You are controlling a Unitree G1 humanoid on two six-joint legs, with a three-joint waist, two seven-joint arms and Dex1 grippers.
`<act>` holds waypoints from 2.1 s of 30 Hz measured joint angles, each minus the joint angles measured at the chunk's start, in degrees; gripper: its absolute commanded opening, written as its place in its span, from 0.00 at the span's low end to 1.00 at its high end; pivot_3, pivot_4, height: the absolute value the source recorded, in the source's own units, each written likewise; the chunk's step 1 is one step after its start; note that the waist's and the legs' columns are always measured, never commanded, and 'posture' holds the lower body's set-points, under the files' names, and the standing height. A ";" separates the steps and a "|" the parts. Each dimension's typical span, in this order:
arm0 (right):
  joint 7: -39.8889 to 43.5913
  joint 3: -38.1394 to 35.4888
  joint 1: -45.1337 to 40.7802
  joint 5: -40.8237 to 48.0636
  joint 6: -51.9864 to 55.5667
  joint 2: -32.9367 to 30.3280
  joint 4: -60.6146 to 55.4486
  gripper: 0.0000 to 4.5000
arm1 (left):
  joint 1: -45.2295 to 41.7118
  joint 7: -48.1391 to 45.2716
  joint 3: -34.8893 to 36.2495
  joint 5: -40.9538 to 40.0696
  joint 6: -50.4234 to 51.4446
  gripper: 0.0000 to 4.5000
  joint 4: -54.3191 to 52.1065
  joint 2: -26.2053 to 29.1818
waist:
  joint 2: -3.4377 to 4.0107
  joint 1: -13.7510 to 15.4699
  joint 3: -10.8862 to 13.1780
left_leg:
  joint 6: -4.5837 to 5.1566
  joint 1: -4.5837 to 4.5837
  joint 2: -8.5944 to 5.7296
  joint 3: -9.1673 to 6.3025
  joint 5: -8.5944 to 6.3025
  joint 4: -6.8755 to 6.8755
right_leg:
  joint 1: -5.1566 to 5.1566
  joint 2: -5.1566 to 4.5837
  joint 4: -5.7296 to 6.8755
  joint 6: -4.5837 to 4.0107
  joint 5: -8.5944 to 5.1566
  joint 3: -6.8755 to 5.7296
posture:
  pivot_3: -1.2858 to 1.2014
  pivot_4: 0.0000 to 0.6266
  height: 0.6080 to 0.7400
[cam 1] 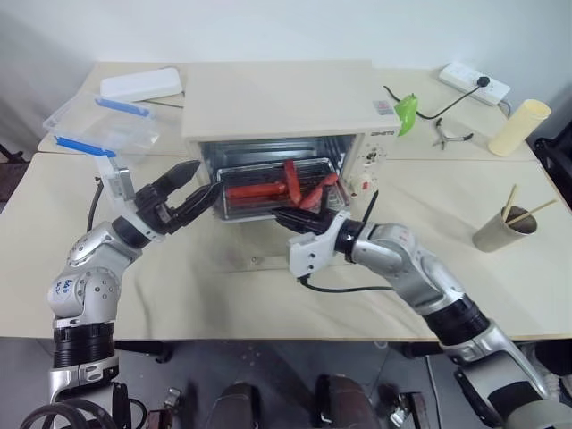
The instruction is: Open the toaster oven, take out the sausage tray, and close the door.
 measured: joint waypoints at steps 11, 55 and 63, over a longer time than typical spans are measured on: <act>-1.21 -4.28 2.98 1.07 -7.41 -4.18 -3.48 0.00 | 0.68 1.32 1.18 -1.25 4.74 1.00 -0.28 0.78 | -0.01 -0.04 0.00 | 0.03 -0.03 0.07 0.21 0.01 0.39 | 0.07 0.00 0.00 0.00 0.00 0.12 | 0.52 0.24 1.00; 12.88 -4.09 2.84 14.06 -15.97 -8.14 -3.20 0.00 | 5.27 60.34 -0.22 -68.37 40.01 0.00 -4.90 -3.26 | -0.02 0.18 0.01 | 0.07 0.19 0.04 -0.58 0.02 0.56 | 0.86 0.08 -0.37 -0.02 -0.01 0.42 | 0.52 0.24 1.00; 18.56 -5.31 3.39 26.00 -8.86 -9.19 -4.76 0.26 | 5.24 61.99 5.15 -68.12 43.07 0.00 -4.36 -12.22 | -0.02 0.46 0.01 | 0.07 0.18 0.00 -0.58 0.02 0.58 | 0.93 0.10 -0.43 -0.01 -0.01 0.35 | 0.52 0.24 1.00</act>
